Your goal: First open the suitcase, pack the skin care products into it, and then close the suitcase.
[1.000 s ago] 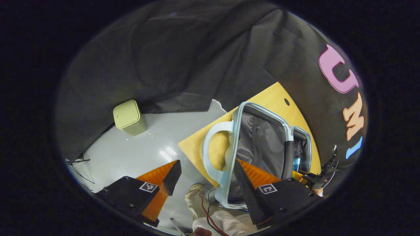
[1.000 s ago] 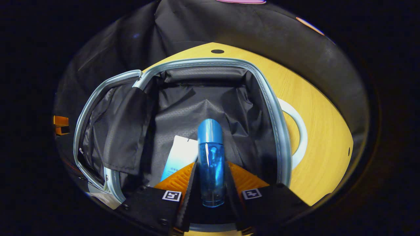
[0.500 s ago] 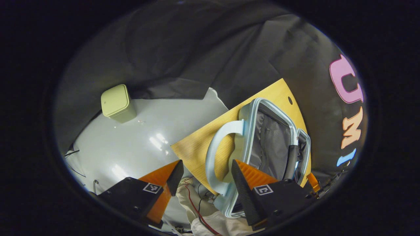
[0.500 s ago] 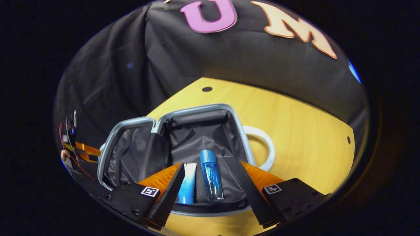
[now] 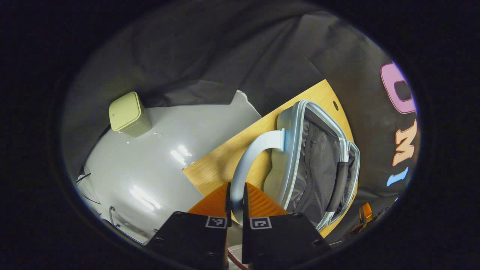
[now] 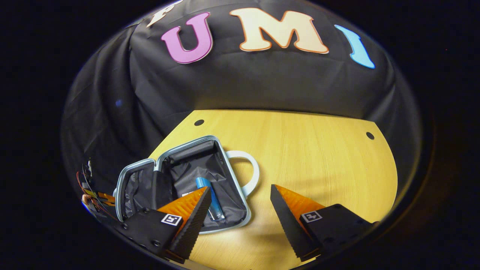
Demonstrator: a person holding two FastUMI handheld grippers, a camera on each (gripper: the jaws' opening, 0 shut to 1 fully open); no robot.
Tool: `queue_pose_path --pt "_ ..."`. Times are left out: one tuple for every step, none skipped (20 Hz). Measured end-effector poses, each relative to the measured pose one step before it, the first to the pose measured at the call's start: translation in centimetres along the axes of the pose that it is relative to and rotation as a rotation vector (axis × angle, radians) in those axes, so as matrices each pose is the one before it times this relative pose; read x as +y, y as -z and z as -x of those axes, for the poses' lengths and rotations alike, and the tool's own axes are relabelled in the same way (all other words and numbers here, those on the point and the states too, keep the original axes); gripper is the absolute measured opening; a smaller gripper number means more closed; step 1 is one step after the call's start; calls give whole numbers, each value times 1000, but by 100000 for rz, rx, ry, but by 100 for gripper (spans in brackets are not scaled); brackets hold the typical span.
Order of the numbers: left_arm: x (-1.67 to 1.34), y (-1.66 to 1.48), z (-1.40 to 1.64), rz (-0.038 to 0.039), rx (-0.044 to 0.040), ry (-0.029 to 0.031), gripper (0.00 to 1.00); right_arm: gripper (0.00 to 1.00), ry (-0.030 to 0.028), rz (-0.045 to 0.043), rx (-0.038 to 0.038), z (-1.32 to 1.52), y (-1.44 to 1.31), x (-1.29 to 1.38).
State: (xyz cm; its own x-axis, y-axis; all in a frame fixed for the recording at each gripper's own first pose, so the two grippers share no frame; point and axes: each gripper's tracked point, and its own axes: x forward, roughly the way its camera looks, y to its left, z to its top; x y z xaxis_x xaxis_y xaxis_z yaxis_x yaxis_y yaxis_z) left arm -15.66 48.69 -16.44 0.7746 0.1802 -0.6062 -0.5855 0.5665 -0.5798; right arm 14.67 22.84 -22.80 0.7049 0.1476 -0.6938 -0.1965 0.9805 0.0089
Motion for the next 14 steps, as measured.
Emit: queue_pose_path --pt "-536 -225 198 491 -650 2868 7 96 701 -601 -117 230 79 -260" --pt "-587 -44 338 487 -461 3422 5 96 230 -355 -143 150 -6 -216" --pt "-311 40 142 97 -78 2038 4 96 122 -133 -59 80 159 -163" --pt "-81 183 46 -278 421 259 3 99 -59 -80 92 -34 236 39" --pt "60 87 119 -85 384 -500 2 99 -253 24 -257 -4 4 -14" --pt "-115 -17 120 -111 -185 -269 2 99 -196 152 -208 63 64 32" --pt "-443 -37 60 -191 -344 489 2 99 -66 270 -311 89 -24 -34" --pt "-515 -125 365 630 -767 1429 2 99 122 160 -491 137 3 -64" --pt "-405 -253 314 490 -920 1725 1 99 -106 -84 -469 182 -45 -115" --pt "-224 -249 442 561 -941 1404 1 99 1 -321 -391 193 -30 -239" --pt "-500 -298 498 708 -1118 1748 1 96 178 -447 -359 5 245 -158" --pt "-713 -253 580 1055 -1082 1566 0 99 563 -672 -347 12 85 -306" --pt "-989 -137 260 330 -910 1160 0 96 497 -924 -201 113 111 -455" --pt "-401 -184 572 -565 -1188 506 0 99 47 -1075 -142 205 29 -284"
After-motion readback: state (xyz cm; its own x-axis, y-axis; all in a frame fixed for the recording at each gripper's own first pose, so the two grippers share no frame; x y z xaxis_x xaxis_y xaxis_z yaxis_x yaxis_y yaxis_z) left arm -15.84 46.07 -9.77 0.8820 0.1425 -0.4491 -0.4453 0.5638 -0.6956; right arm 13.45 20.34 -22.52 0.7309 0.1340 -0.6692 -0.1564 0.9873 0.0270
